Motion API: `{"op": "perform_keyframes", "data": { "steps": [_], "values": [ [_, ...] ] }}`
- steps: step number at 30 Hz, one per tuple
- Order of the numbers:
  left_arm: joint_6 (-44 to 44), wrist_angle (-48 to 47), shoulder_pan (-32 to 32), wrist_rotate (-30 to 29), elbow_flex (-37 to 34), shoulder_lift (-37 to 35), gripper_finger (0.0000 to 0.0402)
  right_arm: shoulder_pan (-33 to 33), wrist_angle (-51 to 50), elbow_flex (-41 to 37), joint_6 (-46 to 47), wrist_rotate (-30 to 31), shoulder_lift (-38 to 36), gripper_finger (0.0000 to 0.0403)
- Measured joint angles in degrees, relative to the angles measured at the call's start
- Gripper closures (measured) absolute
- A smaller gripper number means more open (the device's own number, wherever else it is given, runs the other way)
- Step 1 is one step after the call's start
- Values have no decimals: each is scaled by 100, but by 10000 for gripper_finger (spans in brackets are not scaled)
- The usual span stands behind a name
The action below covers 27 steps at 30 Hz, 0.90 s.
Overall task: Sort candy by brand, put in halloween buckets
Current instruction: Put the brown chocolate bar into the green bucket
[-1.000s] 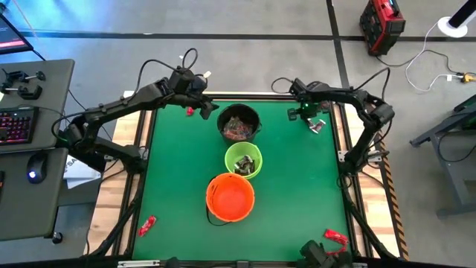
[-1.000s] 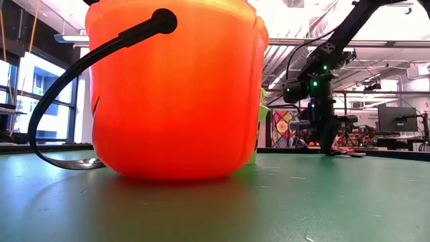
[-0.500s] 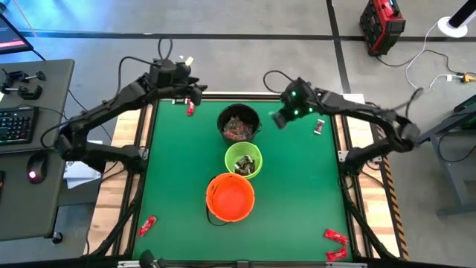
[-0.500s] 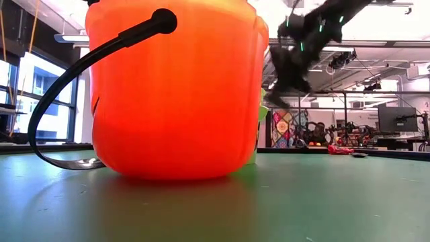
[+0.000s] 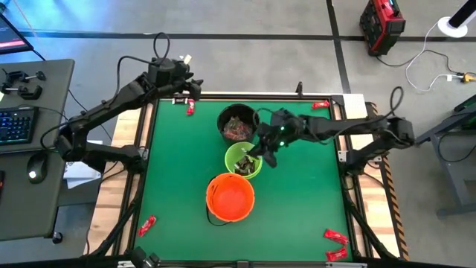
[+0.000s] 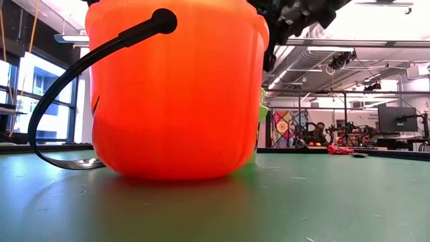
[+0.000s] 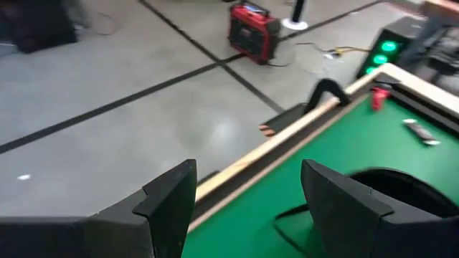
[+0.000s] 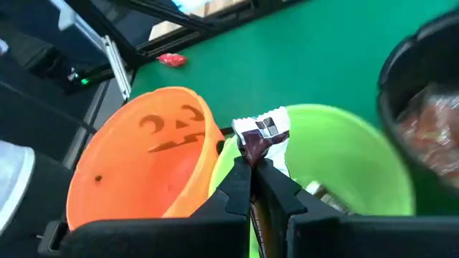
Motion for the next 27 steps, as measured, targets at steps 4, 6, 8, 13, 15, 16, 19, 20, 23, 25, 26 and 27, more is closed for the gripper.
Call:
{"op": "perform_keyframes", "data": {
  "steps": [4,6,8,13,15,16,19,20,23,25,26,27],
  "values": [
    [130,-14,0,-168,0,0,161,176,103,-1,530,109,289,380],
    [289,-43,0,-168,0,-2,161,217,122,-1,554,134,375,353],
    [416,-120,-2,-168,0,-2,161,221,117,-1,612,148,397,317],
    [494,-372,0,-235,0,-2,161,147,15,52,717,152,405,213],
    [369,-504,-2,-402,0,-2,161,65,-255,245,572,147,411,177],
    [180,-593,3,-551,0,11,161,17,-428,366,474,143,411,163],
    [-552,-994,293,-754,13,252,161,-182,-1062,756,76,200,409,137],
    [-645,-1187,495,-699,10,418,161,-254,-1278,870,-51,263,409,133],
    [-803,-1776,1201,-230,100,1185,161,-472,-1736,1152,-404,580,409,131],
    [-668,-2151,1588,119,311,1846,161,-619,-1980,1270,-591,719,409,131],
    [-586,-2365,1747,192,462,2213,161,-693,-2036,1312,-650,751,409,131],
    [-494,-2580,1874,209,629,2548,161,-764,-2044,1329,-680,753,409,131]
  ]
}}
